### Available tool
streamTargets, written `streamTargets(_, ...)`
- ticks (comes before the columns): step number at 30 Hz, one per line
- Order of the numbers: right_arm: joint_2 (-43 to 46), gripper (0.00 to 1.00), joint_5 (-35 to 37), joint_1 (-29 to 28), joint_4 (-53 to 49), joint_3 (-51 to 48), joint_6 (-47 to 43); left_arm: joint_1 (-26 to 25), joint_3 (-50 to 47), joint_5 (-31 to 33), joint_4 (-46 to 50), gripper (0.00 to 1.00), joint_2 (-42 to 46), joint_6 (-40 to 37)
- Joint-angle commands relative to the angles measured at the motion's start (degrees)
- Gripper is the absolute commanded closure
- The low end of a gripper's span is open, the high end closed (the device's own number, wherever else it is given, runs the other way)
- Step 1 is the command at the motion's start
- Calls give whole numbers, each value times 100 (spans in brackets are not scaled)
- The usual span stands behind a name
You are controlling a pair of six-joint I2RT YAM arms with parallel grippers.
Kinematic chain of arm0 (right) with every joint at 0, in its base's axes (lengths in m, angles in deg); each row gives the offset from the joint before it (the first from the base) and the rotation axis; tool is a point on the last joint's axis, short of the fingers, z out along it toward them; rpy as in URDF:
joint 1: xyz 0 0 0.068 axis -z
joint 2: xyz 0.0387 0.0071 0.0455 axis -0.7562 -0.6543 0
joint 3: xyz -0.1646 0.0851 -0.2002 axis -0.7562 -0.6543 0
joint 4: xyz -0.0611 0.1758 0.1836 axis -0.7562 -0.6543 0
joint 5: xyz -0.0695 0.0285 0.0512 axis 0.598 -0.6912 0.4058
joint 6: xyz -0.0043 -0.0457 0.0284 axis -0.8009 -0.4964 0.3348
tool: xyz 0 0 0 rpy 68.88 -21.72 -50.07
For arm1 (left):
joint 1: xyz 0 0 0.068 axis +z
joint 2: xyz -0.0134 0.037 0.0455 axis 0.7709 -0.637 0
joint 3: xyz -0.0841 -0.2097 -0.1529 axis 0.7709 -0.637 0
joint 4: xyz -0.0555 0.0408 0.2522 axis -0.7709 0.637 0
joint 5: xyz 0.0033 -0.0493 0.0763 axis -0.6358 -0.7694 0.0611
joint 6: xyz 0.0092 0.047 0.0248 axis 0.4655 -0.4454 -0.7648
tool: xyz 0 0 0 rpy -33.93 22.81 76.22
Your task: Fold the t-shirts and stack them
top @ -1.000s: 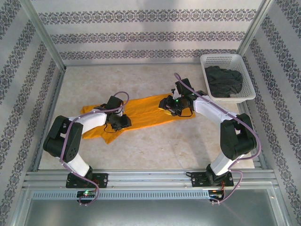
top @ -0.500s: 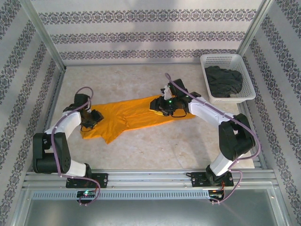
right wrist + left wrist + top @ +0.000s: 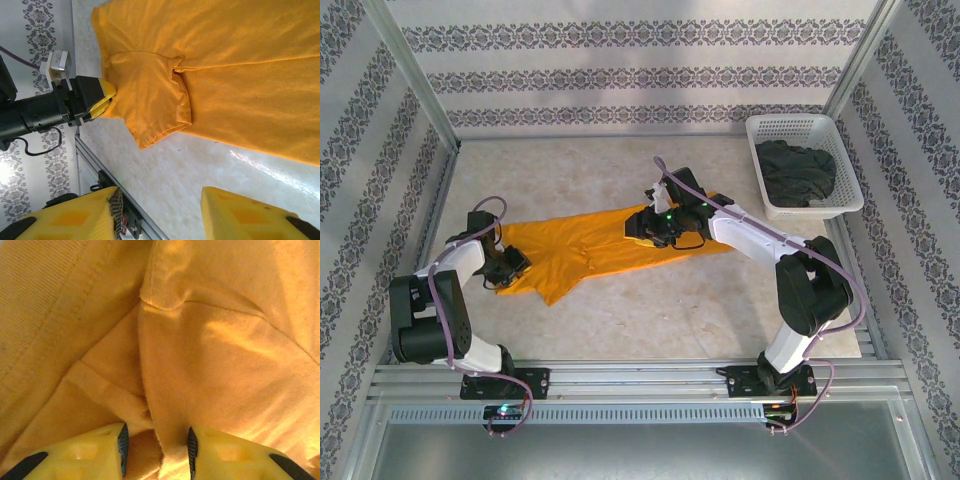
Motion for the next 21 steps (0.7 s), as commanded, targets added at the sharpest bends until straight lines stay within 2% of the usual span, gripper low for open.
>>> streamTargets(1, -37, 53, -55, -61, 66, 65, -41, 45, -45, -172, -229, 65, 46, 27)
streamTargets(11, -41, 53, -32, -88, 128, 21, 25, -37, -10, -129, -145, 67, 157, -56)
streamTargets(21, 4, 53, -18, -82, 91, -22, 17, -254, -100, 46, -221, 80, 218, 12)
